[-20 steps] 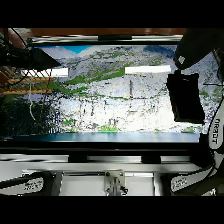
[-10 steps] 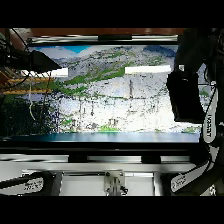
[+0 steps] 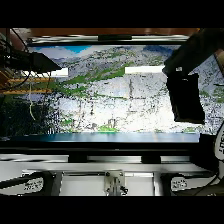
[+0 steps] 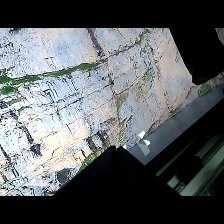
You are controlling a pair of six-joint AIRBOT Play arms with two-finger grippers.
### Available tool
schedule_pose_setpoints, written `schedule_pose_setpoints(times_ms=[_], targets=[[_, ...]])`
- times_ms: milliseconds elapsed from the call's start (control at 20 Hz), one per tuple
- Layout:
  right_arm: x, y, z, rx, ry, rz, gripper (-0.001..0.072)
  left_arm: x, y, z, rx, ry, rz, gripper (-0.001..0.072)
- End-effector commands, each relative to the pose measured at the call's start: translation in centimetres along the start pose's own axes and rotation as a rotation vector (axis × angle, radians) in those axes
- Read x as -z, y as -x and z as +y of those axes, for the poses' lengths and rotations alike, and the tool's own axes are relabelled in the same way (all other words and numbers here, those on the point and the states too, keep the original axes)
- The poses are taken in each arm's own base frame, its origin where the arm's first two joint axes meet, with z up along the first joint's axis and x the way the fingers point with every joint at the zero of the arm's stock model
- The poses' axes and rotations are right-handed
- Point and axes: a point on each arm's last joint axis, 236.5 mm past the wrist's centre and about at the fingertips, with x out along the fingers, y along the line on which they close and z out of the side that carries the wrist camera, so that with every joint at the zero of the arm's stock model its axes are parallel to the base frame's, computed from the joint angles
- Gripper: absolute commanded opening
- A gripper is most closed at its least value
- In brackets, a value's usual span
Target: Fold the shirts.
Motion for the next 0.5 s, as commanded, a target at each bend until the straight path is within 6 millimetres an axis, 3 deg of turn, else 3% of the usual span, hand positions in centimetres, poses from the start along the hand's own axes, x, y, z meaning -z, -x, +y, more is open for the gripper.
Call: schedule_pose_setpoints(times_ms=[0,250,350,450], targets=[[8.4,6.0,-6.4,0.196,0.027,0.433,0.0085,0.3,0.0,-0.1,0.004,-0.018,0.012,0.0040],[17.2,12.5,-9.9,0.340,-0.128,0.860,0.0085,0.4,0.0,-0.2,0.006,-0.018,0.015,0.0040],[20.2,14.0,-10.3,0.383,-0.157,0.987,0.0085,0.4,0.1,-0.3,0.007,-0.020,0.014,0.0040],[23.1,14.3,-9.9,0.396,-0.199,1.074,0.0085,0.4,0.1,-0.2,0.007,-0.020,0.014,0.0040]])
